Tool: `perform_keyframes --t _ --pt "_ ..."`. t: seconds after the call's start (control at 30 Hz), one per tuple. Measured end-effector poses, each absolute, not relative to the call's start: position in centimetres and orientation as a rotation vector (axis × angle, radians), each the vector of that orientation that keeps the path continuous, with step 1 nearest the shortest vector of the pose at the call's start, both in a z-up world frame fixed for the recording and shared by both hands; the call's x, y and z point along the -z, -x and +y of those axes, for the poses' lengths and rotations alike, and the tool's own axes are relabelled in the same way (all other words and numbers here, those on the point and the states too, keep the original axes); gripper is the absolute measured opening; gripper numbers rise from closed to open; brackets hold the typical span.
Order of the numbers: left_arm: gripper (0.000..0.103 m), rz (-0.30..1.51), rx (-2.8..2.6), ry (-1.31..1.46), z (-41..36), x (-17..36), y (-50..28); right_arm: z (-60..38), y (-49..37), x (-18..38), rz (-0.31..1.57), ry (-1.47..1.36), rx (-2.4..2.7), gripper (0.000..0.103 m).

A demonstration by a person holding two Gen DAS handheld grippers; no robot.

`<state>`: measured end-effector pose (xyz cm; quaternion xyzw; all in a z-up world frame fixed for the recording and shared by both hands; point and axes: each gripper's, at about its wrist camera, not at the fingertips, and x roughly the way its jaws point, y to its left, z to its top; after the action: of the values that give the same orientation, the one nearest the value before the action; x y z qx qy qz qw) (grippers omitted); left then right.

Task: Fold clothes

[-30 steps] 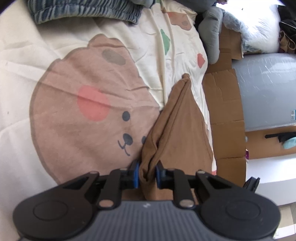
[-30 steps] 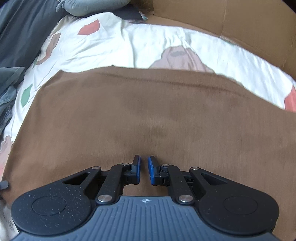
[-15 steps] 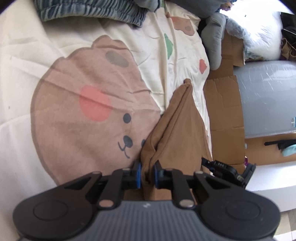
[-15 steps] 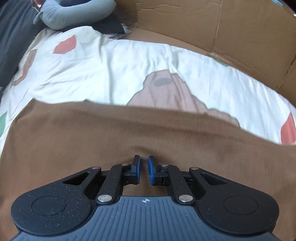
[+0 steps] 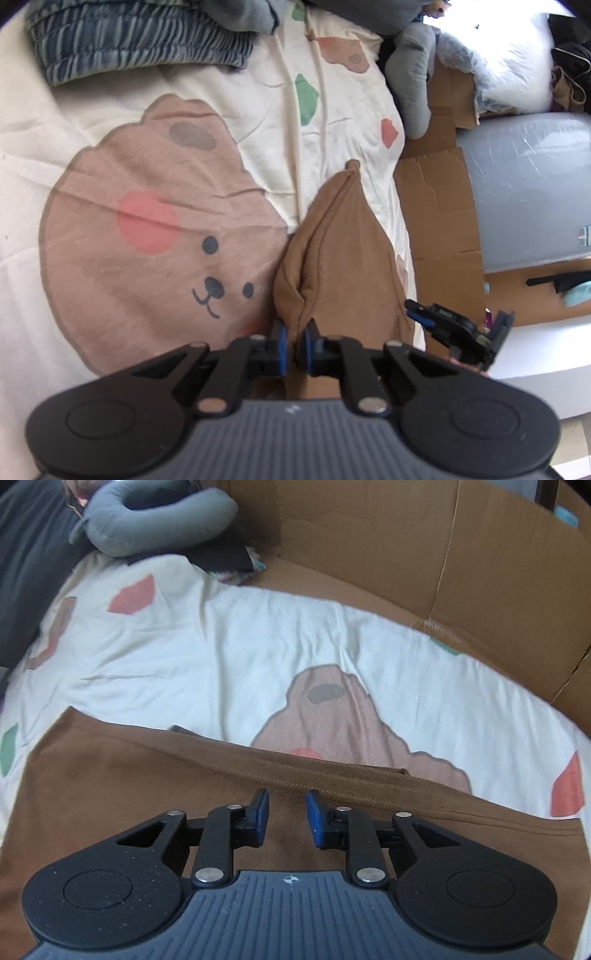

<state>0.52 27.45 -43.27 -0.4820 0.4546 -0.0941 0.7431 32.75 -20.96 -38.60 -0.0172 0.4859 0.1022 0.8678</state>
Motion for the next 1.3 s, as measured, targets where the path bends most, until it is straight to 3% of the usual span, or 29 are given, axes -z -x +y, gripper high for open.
perform_keyframes --t 0.27,0.5,0.67,1.3 --pt "0.01 1.001 0.215 1.021 25.7 40.4 -1.4 -20.5 -28.2 34.0 1.006 0.043 -0.314 0.045" --pt "0.01 1.008 0.259 1.035 23.9 38.5 -2.5 -19.0 -23.4 31.6 0.987 0.094 -0.42 0.046" --pt "0.01 1.032 0.301 0.972 22.2 36.8 -3.7 -17.5 -19.7 31.0 0.942 0.13 -0.544 0.053" --pt "0.01 1.03 0.439 0.941 17.0 33.6 -6.2 -11.6 -12.1 30.0 0.9 0.202 -0.861 0.054"
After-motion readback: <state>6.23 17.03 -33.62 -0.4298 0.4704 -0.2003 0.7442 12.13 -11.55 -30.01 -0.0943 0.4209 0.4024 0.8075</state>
